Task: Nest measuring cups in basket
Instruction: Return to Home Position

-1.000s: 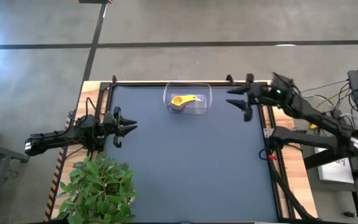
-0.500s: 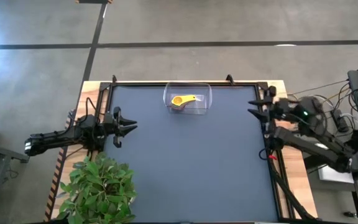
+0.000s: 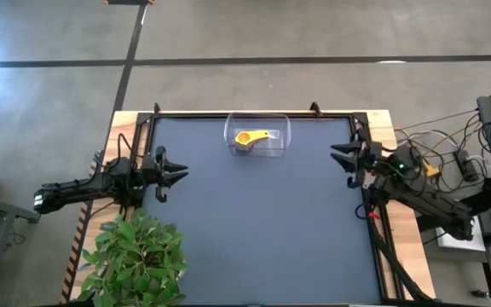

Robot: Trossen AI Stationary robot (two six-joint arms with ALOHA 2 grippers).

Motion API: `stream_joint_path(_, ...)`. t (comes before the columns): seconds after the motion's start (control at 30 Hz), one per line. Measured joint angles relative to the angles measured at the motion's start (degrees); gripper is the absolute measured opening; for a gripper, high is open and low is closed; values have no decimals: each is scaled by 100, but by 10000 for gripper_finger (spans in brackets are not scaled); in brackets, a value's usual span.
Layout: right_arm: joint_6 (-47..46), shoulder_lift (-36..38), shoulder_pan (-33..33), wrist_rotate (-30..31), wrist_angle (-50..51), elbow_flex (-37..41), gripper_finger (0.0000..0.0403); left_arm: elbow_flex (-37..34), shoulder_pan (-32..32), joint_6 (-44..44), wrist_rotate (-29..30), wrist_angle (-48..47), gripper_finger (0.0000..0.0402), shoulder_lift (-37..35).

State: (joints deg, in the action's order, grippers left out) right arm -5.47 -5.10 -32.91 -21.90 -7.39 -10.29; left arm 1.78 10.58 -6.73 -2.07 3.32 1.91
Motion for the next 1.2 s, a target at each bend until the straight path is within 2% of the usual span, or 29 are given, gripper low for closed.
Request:
stream_joint_path(0.23,-115,148,0,305,-690,933,98,0,-1,0,-1,1,75,2)
stream_joint_path(0.63,-101,110,0,457,-486,956,65,0,-1,-1,-2,0,75,7)
stream_joint_path(1.2,-99,80,0,455,-486,960,63,1,0,0,-2,0,75,9)
